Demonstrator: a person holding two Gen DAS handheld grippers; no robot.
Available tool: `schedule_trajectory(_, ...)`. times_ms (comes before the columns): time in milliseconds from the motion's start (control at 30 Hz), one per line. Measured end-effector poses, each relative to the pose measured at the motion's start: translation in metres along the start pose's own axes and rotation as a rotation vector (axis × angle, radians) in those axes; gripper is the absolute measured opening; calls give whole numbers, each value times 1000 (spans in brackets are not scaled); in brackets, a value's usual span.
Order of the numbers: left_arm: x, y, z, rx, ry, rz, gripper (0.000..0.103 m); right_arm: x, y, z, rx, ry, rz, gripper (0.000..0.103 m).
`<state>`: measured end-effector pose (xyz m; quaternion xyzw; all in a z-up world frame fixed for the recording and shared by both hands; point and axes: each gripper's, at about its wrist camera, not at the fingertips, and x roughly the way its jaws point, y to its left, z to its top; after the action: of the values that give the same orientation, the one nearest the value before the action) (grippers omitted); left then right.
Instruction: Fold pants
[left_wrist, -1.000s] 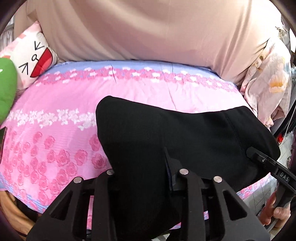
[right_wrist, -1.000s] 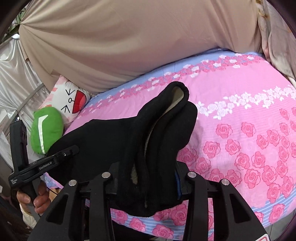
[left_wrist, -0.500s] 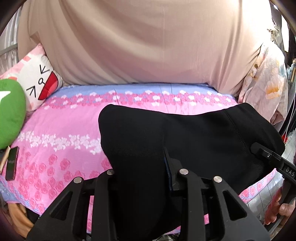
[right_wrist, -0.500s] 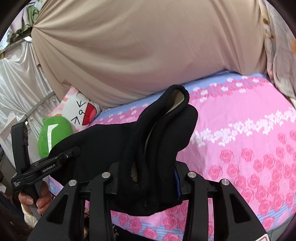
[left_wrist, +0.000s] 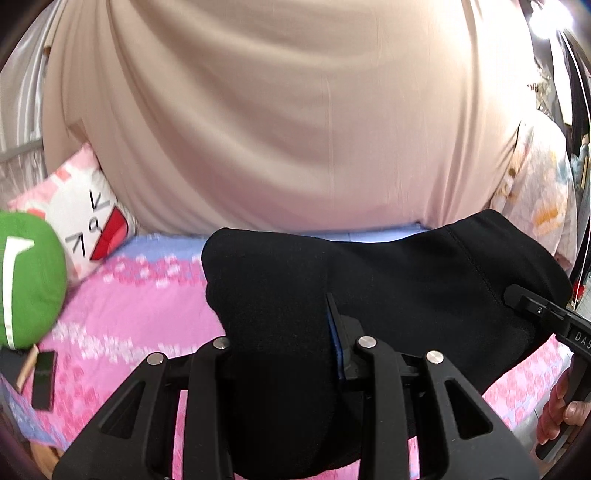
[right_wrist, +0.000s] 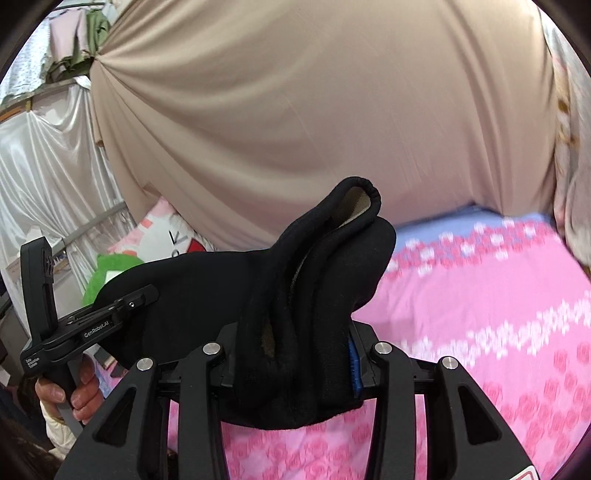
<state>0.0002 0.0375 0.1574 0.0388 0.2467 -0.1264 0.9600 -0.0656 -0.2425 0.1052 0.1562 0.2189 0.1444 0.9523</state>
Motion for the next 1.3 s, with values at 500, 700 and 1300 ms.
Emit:
schedule_trajectory(500, 48, 9, 73, 20, -192, 19, 29, 50, -13, 87, -20, -173, 42, 39)
schedule_trajectory(700, 101, 19, 91, 8, -192, 32, 30, 91, -34, 107, -3, -178, 31, 39)
schedule_trajectory(1300, 267, 12, 75, 49, -85, 81, 30, 238, -122, 92, 67, -77, -7, 39)
